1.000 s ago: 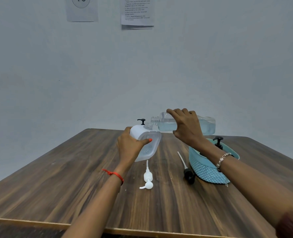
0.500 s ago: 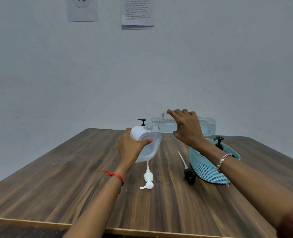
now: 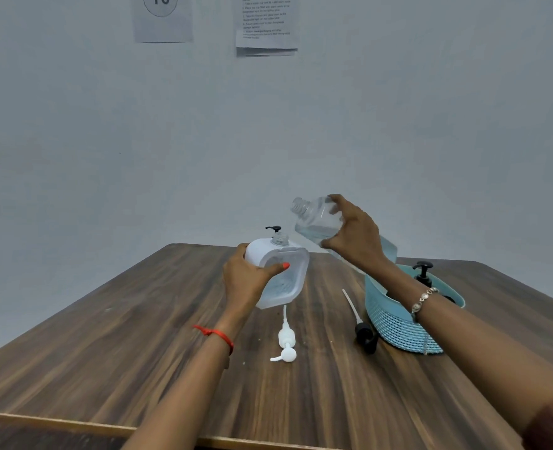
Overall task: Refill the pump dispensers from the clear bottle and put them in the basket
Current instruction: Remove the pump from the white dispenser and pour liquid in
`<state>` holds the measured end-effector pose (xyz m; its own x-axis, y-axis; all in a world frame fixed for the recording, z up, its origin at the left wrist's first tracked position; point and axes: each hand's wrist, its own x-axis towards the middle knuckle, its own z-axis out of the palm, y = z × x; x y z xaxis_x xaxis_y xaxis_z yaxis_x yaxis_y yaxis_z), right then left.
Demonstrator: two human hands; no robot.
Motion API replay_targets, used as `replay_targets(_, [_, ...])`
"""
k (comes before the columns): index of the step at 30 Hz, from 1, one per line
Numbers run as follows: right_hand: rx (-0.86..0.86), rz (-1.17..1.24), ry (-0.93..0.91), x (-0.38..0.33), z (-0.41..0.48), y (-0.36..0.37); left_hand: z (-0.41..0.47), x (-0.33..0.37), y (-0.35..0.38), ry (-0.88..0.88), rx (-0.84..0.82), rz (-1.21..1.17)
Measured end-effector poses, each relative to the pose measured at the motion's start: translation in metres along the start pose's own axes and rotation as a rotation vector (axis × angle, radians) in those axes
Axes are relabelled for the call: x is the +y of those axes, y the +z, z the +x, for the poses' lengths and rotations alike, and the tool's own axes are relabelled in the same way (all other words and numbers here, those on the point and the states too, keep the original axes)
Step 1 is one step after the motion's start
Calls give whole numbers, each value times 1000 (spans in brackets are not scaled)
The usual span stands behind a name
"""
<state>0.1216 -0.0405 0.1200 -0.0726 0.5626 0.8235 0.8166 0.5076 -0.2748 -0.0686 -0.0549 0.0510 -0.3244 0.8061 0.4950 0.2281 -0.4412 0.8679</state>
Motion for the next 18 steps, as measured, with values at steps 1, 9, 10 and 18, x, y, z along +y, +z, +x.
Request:
replay_targets(1, [-3,105,61,-1,1,-1,1,-1,-1,-11,-1,-18])
replay_targets(9, [-139,671,450,23,-18,19,6,-13,-13,-55,-42,-94])
replay_targets(10, [-154,717,487,28,-24,25,5,-14,-14,-60,-45,-103])
replay_targets(18, [-242,925,620,60,-57,54,8,-19,-23,-93,-126,-163])
